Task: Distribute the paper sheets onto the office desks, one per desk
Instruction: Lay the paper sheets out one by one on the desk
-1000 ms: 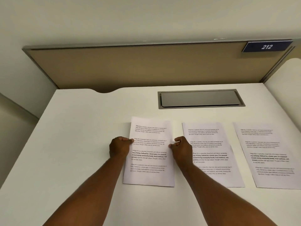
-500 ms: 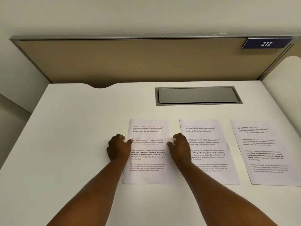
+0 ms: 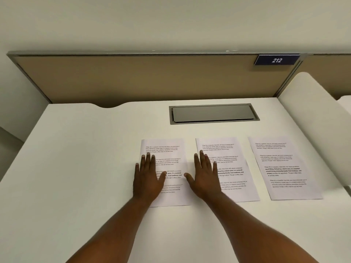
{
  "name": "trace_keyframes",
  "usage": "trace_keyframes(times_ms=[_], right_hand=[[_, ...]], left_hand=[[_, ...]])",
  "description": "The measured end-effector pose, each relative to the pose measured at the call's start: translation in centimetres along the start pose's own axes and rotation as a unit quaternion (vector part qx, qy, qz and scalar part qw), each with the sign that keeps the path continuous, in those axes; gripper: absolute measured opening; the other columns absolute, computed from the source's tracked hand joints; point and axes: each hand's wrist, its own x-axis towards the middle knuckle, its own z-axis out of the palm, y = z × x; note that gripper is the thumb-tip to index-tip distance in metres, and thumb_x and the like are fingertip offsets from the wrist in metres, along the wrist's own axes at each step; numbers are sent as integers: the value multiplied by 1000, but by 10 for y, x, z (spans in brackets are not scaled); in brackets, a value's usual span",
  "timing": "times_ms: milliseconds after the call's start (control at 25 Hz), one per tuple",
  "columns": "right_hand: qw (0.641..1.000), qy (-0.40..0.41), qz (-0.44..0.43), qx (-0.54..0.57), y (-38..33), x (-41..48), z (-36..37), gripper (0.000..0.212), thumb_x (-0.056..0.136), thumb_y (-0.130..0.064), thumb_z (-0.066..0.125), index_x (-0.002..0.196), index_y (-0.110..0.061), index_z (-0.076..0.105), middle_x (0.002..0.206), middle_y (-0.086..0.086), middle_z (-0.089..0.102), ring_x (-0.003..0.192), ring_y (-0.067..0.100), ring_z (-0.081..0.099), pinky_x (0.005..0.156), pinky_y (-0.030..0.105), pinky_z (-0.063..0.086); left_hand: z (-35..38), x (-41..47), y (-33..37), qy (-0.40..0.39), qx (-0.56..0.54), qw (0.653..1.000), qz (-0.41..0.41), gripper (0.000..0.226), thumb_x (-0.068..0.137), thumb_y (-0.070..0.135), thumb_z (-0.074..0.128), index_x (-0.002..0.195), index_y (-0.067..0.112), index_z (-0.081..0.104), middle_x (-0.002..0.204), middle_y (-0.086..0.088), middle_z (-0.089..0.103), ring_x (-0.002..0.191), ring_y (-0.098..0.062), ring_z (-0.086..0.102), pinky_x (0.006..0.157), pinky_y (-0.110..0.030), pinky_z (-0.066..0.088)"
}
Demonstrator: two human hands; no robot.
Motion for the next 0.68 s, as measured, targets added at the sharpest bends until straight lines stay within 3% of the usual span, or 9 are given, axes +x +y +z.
trace_keyframes(times_ms=[280,520,680], right_hand=[[1000,1,-15,-19,38,-19,-14,87,98,-64,33,161,-20,-8,168,2,-21,156,20,-14,125,49,-9],[1000,-1,-11,-23,101,-23,-26,88,98,-65,32,161,-21,-10,167,0,-23,156,19,-16,125,49,-10],[1000,-4,0,-17,142,-20,-27,86,98,-64,29,161,-18,-8,168,2,-18,157,20,-12,125,48,-12]], left_hand=[[7,-7,49,-22,6,999,38,88,90,62,24,160,9,15,168,-8,10,156,-22,5,124,-40,-3],[26,-6,107,-52,28,997,52,90,90,65,18,160,11,9,169,-6,1,156,-22,-3,126,-46,1],[39,-4,143,-77,51,995,50,90,89,66,9,160,10,15,169,-7,4,157,-22,-4,126,-47,-1]])
